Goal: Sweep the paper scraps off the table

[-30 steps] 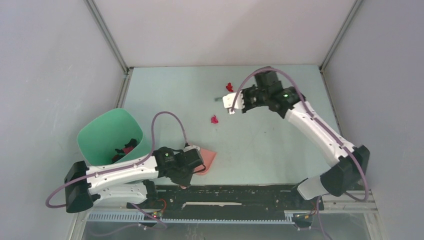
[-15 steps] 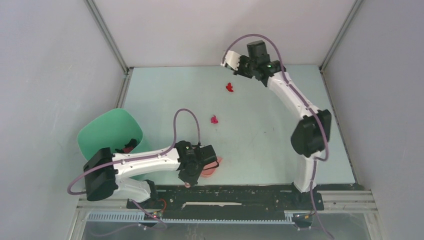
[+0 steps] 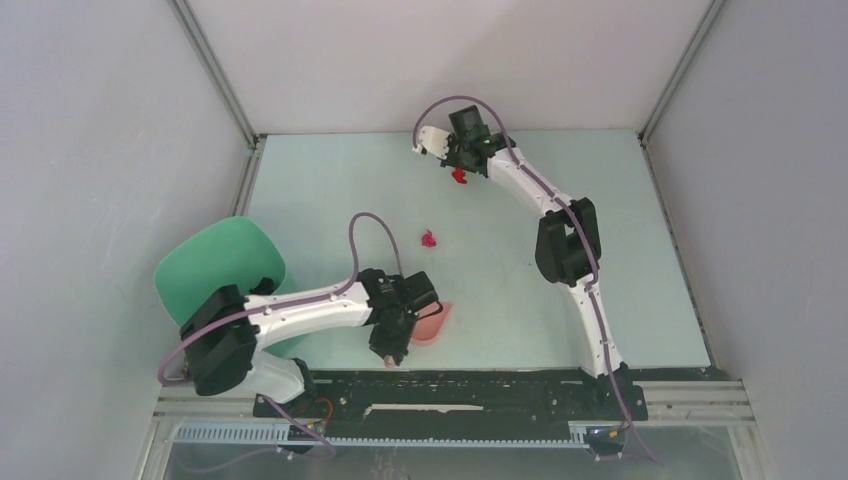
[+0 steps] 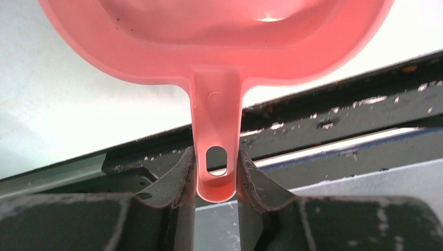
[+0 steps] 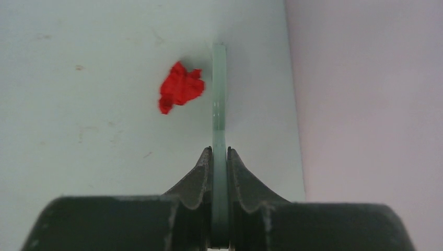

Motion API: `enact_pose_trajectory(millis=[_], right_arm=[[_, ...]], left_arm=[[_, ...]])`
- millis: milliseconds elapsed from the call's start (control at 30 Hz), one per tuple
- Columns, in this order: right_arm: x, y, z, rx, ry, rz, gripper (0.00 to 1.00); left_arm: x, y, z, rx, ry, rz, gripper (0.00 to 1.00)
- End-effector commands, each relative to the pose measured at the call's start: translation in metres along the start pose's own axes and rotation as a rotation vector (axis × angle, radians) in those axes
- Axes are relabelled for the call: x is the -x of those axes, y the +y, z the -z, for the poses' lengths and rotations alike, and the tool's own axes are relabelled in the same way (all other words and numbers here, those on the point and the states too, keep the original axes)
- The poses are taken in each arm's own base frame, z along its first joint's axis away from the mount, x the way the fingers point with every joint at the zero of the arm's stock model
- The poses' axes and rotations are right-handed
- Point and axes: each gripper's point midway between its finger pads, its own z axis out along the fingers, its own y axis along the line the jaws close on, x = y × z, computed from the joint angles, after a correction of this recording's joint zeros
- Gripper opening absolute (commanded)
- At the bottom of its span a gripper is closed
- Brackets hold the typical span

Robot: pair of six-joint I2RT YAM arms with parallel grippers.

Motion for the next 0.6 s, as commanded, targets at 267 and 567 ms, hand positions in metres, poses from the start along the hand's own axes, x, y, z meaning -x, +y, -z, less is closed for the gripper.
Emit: enact_pose_trajectory(millis=[267, 567], right_arm=[[0.031, 0.012, 0.032, -0.013, -0.062, -0.039, 0.0], [0.025, 0.007, 0.034, -0.012, -0.063, -0.116, 0.0]], left_arm=[[0.045, -0.008, -0.012, -0.016, -0.177, 0.007, 0.29], [0.045, -0.006, -0.018, -0.03, -0.299, -0.02, 0.43]])
